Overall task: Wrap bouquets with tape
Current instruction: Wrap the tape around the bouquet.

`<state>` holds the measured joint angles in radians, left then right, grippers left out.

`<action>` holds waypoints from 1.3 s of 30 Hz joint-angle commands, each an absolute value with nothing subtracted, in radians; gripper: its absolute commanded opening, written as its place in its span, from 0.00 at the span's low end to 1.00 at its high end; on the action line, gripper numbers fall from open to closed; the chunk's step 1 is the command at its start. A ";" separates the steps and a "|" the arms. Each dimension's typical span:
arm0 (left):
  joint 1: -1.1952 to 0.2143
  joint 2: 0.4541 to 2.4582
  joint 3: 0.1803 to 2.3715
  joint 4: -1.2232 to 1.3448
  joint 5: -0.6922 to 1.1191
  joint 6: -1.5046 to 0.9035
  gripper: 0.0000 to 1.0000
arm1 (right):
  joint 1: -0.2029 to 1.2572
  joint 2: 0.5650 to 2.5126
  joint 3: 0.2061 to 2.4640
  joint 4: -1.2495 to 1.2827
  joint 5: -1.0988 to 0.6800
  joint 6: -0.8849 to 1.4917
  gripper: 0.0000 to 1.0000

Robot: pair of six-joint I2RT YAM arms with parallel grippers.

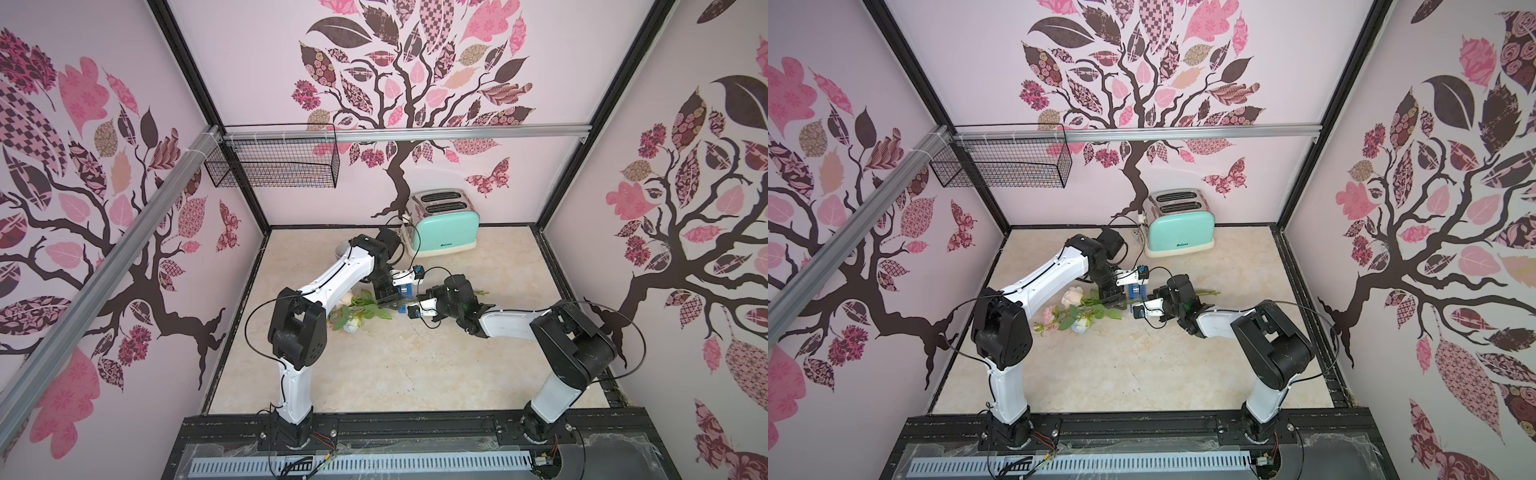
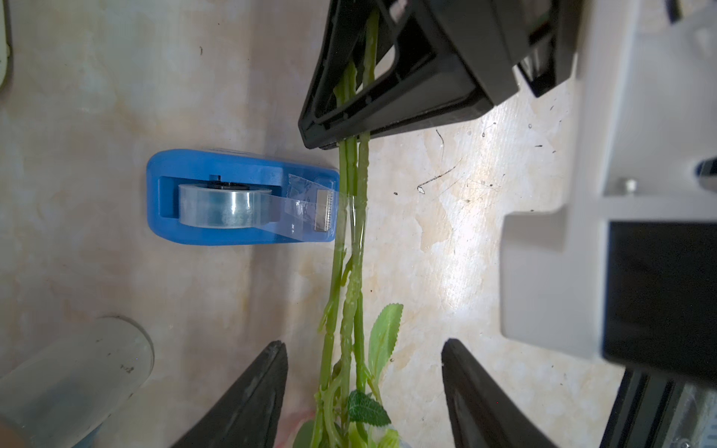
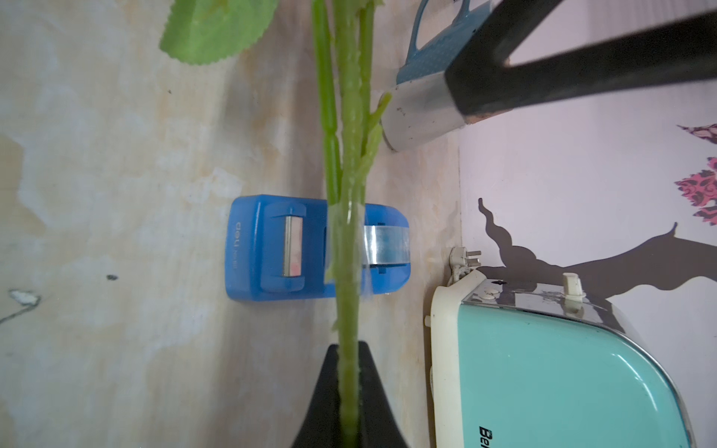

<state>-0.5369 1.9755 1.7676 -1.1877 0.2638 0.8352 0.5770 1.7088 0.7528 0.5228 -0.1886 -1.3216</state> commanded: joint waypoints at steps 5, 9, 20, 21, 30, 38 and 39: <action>-0.533 2.039 1.837 -1.201 0.259 0.815 0.64 | 0.595 1.649 0.713 0.682 -0.173 -1.350 0.00; -0.533 2.062 1.853 -1.187 0.241 0.806 0.58 | 0.602 1.658 0.690 0.750 -0.162 -1.360 0.00; -0.533 2.084 1.851 -1.183 0.268 0.825 0.51 | 0.611 1.680 0.661 0.858 -0.157 -1.383 0.00; -0.534 2.088 1.849 -1.184 0.268 0.831 0.50 | 0.611 1.680 0.660 0.865 -0.157 -1.388 0.00; -0.533 2.103 1.855 -1.171 0.265 0.830 0.38 | 0.612 1.686 0.652 0.885 -0.161 -1.396 0.00; -0.534 2.082 1.829 -1.124 0.246 0.820 0.00 | 0.612 1.686 0.657 0.844 -0.186 -1.378 0.00; -0.533 2.078 1.823 -1.121 0.246 0.822 0.00 | 0.612 1.683 0.658 0.834 -0.193 -1.371 0.00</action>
